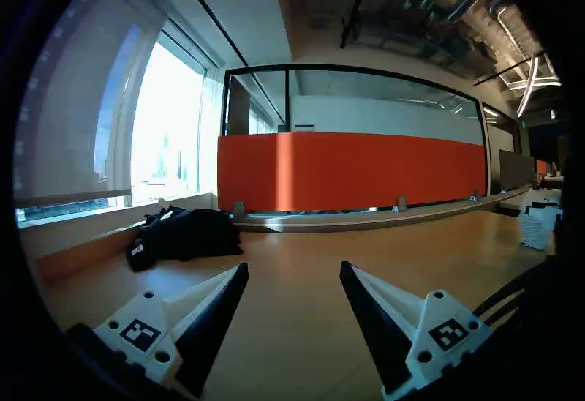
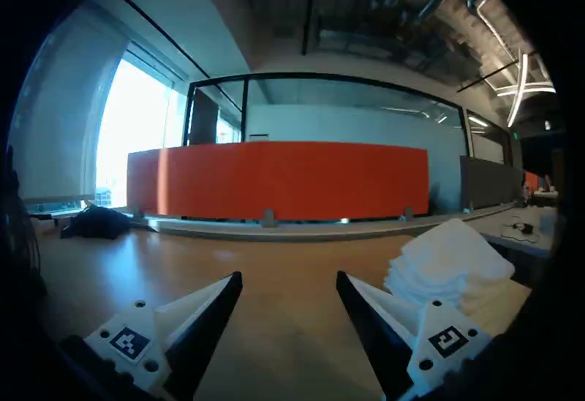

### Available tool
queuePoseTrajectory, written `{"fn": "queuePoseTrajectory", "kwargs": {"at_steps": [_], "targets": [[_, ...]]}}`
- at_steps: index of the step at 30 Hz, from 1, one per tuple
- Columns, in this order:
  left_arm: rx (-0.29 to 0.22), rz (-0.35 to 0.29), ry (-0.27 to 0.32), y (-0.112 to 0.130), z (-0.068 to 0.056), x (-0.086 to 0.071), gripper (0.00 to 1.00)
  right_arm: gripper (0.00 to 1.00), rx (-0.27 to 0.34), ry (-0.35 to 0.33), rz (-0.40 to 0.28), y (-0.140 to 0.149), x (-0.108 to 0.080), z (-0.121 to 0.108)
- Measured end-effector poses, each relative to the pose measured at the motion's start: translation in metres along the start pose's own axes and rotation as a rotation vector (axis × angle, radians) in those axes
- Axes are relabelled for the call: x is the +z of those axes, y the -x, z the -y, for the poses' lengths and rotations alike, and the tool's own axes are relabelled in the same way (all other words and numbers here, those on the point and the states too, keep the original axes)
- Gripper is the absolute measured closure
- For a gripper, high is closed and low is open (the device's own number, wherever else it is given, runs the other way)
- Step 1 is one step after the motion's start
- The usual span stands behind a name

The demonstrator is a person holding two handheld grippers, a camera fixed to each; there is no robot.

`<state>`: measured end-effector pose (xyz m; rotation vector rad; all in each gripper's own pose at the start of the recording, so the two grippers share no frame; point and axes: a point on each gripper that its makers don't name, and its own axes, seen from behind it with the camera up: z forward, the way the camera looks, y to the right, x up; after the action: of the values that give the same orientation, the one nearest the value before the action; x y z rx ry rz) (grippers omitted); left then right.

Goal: Fold towel

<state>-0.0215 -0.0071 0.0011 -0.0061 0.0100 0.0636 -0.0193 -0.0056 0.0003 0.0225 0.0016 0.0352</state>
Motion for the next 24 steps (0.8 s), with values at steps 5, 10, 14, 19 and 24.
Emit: {"fn": "queuePoseTrajectory", "kwargs": {"at_steps": [5,10,14,19,24], "targets": [[0.000,0.000,0.000,-0.0003,0.0000,-0.0001,0.07,0.00,0.002,0.000,0.001,0.0016,0.0004,0.0004],[0.000,0.000,0.000,-0.0002,0.0000,-0.0002,0.07,0.00,0.001,0.000,0.000,0.0017,0.0004,0.0002],[0.000,0.000,0.000,0.0001,-0.0001,-0.0005,0.07,0.00,0.000,0.000,0.000,0.0009,0.0006,0.0007],[0.000,0.000,0.000,-0.0001,-0.0003,-0.0011,0.07,0.00,0.000,0.000,0.000,0.0013,0.0004,0.0012],[-0.001,0.000,0.000,-0.0006,-0.0001,-0.0015,0.07,0.00,0.001,0.000,0.000,0.0022,0.0005,0.0010]]}}
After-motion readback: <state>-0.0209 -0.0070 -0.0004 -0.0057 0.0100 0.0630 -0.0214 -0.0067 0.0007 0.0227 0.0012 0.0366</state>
